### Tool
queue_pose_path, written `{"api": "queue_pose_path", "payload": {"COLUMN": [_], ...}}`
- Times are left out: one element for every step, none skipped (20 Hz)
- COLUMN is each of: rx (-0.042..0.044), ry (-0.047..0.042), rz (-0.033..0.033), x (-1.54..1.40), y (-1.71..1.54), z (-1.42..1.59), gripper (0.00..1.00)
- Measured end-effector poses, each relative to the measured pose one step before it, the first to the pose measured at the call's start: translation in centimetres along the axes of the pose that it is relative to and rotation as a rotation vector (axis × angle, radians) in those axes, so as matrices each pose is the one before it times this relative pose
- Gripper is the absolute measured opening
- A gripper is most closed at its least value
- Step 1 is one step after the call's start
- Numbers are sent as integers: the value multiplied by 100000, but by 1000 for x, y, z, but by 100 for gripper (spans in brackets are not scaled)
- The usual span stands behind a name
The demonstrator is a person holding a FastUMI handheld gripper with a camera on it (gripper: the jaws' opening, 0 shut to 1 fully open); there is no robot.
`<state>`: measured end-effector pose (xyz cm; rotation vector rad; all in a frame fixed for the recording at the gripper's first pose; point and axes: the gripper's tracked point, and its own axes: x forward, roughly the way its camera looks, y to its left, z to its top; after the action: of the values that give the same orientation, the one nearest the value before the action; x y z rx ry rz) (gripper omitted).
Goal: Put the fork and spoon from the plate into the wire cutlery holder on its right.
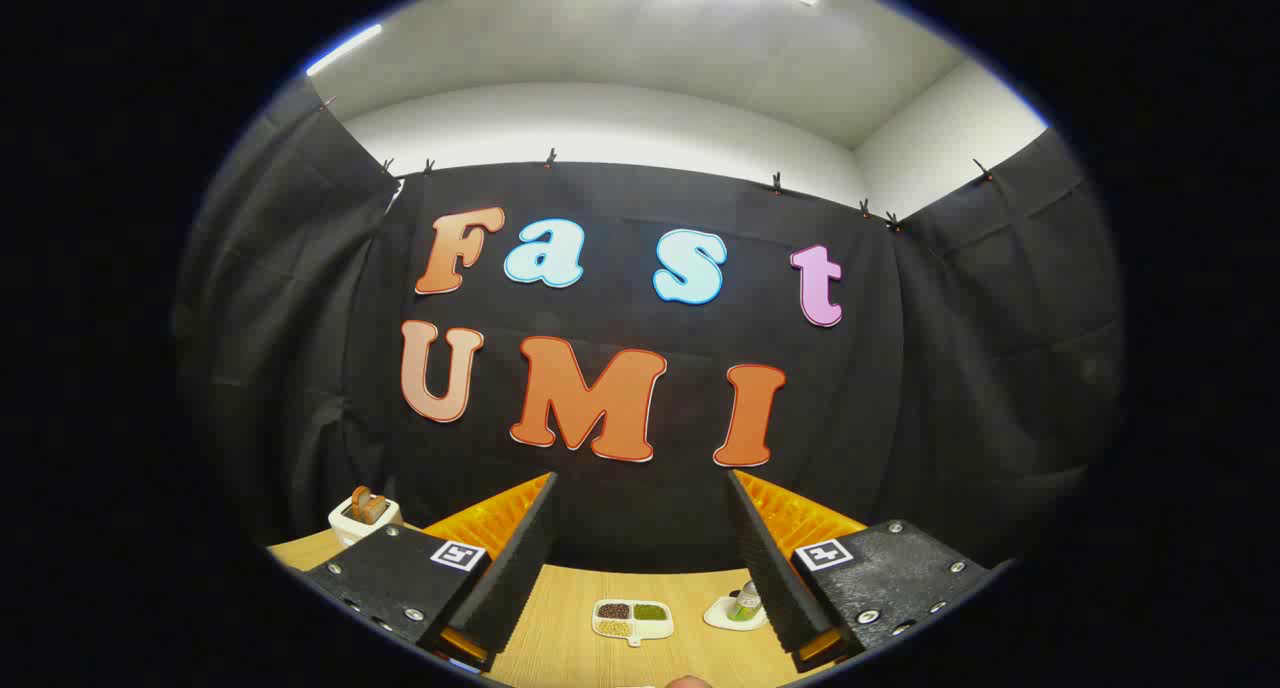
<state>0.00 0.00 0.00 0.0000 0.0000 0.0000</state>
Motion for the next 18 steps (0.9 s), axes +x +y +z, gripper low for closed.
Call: {"api": "queue_pose_path", "payload": {"rx": [276,53,-53,-89,-28,-24,183,-191,-530,-508,-214,272,594,681,407,207,128,12], "ry": [372,403,248,-79,54,298,8,-7,101,55,89,77,125,200,307,409,-36,-39], "rz": [751,517,533,337,337,135,520,216,331,302,308,308,222,495,56,502,339,27], "x": [-10,-10,158,-28,-54,54,44,-9,8,-28,71,21,-7,-29,60,-1,-179,-13], "y": [247,309,192,243,112,128,196,224,176,207,180,264,208,221,178,276,230,167], "z": [-145,-165,-16,44,-27,-71,-79,61,-47,1,-38,-35,19,-4,-197,-88,39,-31], "gripper": [97,97,97,97,97,97,97,97,97,97,97,96,97,97,97,97,97,97]}}
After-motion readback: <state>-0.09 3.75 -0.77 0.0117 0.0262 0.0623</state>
